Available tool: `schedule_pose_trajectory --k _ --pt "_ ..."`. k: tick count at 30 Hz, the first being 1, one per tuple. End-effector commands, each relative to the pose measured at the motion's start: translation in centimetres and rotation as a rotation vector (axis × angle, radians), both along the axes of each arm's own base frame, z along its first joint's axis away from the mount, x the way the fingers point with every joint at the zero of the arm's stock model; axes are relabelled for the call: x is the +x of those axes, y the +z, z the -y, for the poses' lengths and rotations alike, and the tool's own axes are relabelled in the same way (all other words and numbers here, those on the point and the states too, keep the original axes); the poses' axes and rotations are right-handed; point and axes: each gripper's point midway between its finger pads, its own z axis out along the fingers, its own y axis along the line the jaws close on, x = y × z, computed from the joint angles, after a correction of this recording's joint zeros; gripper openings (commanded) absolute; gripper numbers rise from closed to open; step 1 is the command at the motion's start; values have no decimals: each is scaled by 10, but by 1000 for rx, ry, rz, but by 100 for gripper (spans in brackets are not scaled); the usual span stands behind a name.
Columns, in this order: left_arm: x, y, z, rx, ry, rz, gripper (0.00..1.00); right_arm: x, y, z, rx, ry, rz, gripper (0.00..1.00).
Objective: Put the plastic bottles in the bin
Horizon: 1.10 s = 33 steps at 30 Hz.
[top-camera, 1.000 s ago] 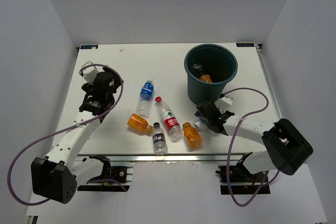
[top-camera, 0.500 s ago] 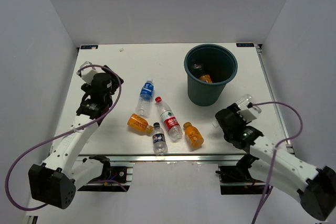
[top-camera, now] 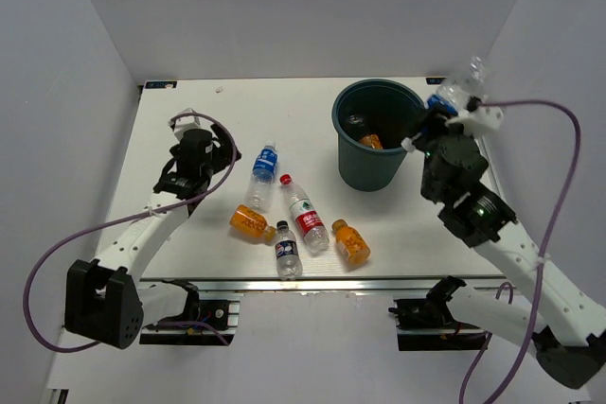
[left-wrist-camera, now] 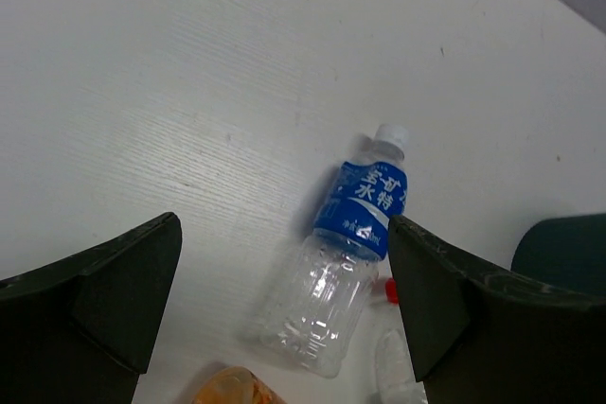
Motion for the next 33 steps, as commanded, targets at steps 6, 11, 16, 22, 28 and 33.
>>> schedule_pose_trajectory --k 6,11,16,22,28,33 --pt "10 5 47 7 -318 49 98 77 54 -77 -404 160 71 65" --pt "12 -9 60 17 -406 29 98 108 24 -94 -347 164 0 70" --pt "11 -30 71 8 -477 -24 98 122 -8 -100 -293 212 -85 86" --pt "17 -51 80 8 -529 -76 98 114 -5 -87 -230 200 -104 89" --pt "23 -70 90 -6 -571 -138 98 86 6 -62 -154 173 -75 89" --pt "23 -84 98 -7 -609 -173 98 63 -9 -16 -104 82 -117 89"
